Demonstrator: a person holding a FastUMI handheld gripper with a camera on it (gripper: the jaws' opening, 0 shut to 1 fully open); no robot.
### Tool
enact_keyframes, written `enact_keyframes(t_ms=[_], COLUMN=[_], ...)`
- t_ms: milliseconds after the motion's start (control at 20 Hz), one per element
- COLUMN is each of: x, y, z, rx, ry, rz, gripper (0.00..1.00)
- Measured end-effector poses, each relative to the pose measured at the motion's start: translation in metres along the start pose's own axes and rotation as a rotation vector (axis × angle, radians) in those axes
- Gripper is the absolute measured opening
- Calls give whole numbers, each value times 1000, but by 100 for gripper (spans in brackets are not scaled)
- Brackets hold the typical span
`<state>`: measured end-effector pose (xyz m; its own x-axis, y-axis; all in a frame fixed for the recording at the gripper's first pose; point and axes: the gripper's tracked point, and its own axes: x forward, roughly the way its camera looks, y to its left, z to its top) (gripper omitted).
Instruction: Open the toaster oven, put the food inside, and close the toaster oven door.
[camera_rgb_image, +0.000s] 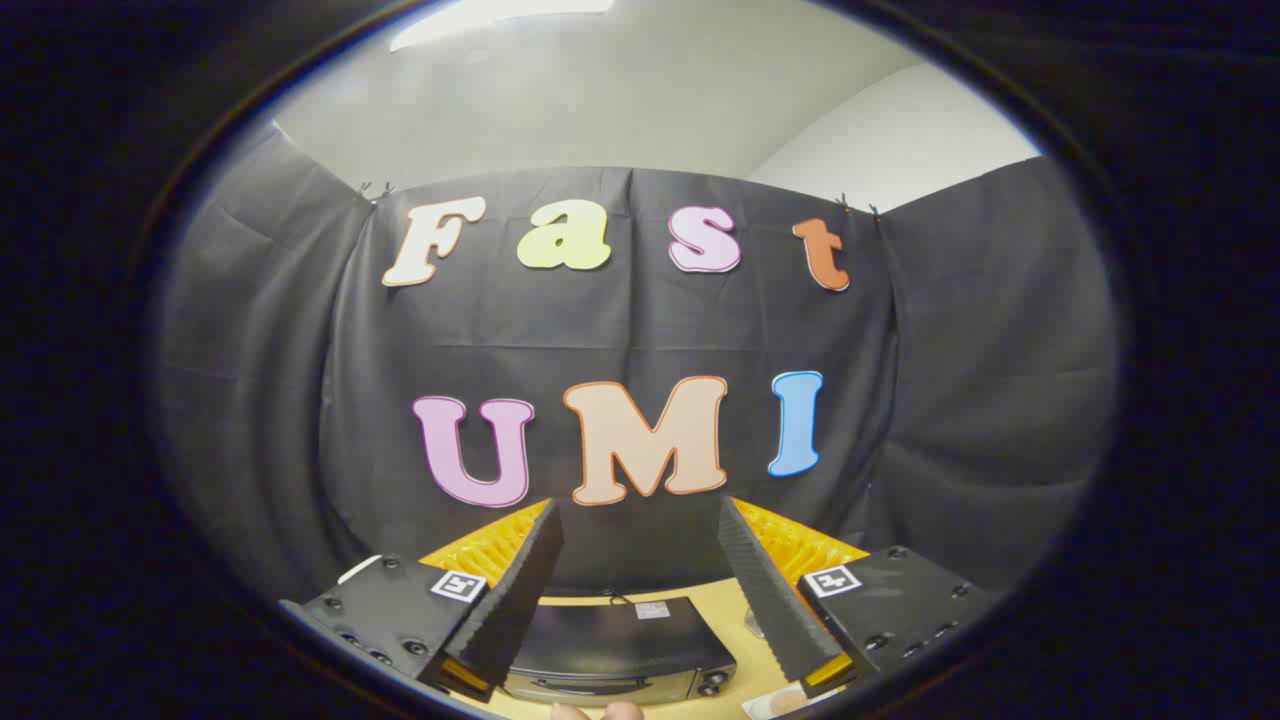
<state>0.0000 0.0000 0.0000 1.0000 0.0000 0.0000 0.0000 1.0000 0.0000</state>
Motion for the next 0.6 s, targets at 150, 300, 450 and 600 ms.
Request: enact_keyframes(t_ms=[150, 300, 450, 600], x=[2, 4, 5, 12], y=[0, 0, -3, -8], z=[-4, -7, -8, -14], rx=[-28, -5, 41, 38], ry=[9, 22, 20, 25], rz=[9, 6, -7, -6], gripper=[99, 99, 99, 99])
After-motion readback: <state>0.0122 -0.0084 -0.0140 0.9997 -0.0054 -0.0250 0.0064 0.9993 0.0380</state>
